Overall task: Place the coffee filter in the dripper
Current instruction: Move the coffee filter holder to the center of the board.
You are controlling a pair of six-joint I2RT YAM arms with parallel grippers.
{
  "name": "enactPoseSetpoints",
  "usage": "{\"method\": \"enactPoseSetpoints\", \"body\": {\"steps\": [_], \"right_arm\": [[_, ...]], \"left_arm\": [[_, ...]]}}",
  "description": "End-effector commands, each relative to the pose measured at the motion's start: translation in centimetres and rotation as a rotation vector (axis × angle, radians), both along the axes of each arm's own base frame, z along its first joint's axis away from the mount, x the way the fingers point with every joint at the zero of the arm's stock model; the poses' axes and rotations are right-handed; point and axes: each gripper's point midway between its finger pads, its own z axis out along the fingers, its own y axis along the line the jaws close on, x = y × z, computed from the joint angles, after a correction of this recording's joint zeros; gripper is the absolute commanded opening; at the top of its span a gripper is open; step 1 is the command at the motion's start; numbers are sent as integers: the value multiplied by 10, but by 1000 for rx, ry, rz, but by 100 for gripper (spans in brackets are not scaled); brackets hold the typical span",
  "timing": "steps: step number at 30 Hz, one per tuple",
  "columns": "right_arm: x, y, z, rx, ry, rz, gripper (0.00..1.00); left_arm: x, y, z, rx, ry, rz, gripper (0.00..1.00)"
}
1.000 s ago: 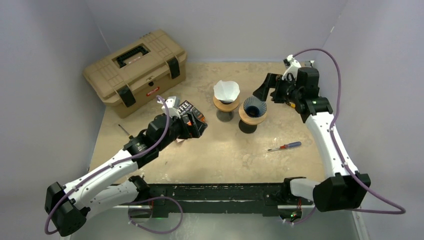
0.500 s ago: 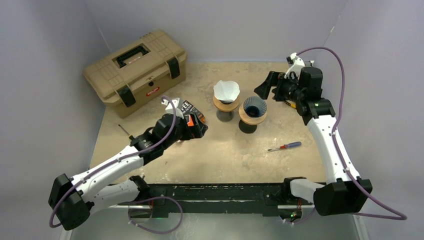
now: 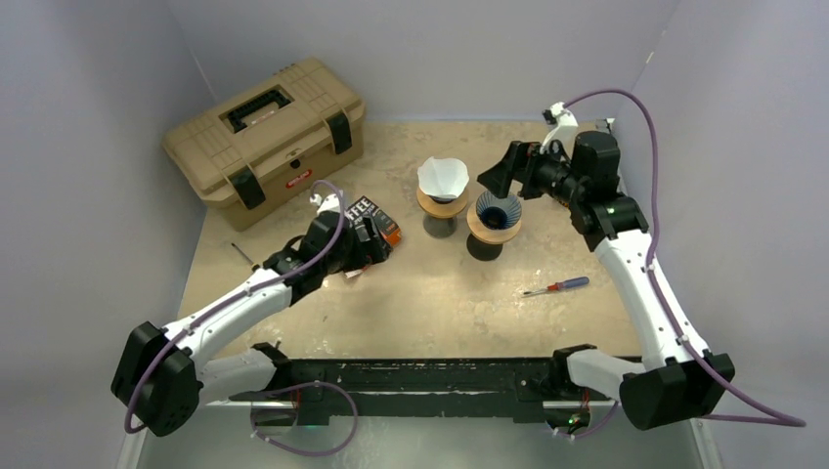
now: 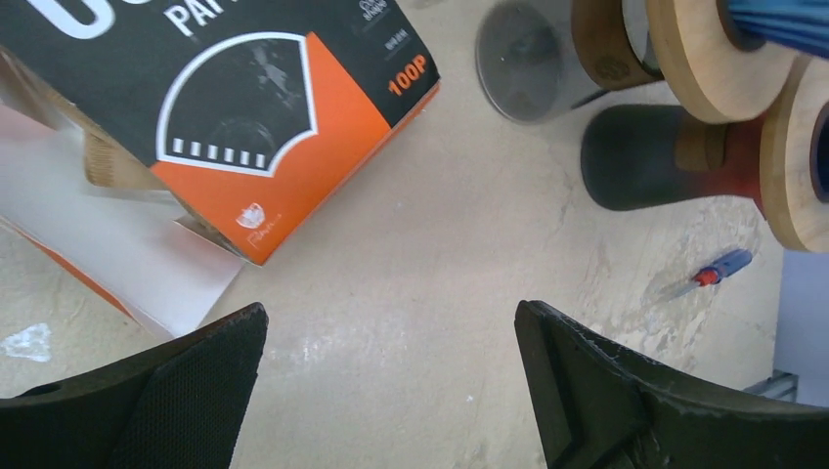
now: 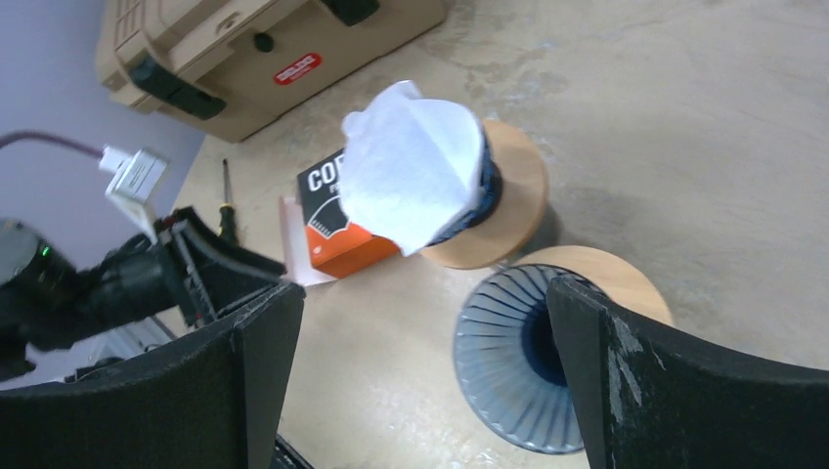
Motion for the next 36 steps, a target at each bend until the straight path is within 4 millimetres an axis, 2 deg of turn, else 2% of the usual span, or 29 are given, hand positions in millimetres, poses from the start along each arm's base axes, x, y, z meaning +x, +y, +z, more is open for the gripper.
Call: {"method": "enactPoseSetpoints", "body": {"steps": [1, 7, 13, 22, 31, 36], "right_arm": [[-8, 25, 38, 52, -98, 69, 98], [-21, 49, 48, 86, -127, 134, 98], [-29, 64, 46, 94, -120, 170, 98], [-30, 66, 36, 81, -92, 171, 98], [-30, 67, 33, 78, -80, 175, 97], [-30, 69, 30, 78, -73, 180, 97]], "left_arm": [[9, 12, 0, -103, 29, 51, 97], [21, 36, -12, -250, 53, 111, 91], [40, 41, -14, -354, 16, 133, 84], [53, 48, -37, -353, 48, 178, 74], [51, 50, -38, -360, 44, 184, 54], [46, 52, -47, -344, 56, 192, 44]]}}
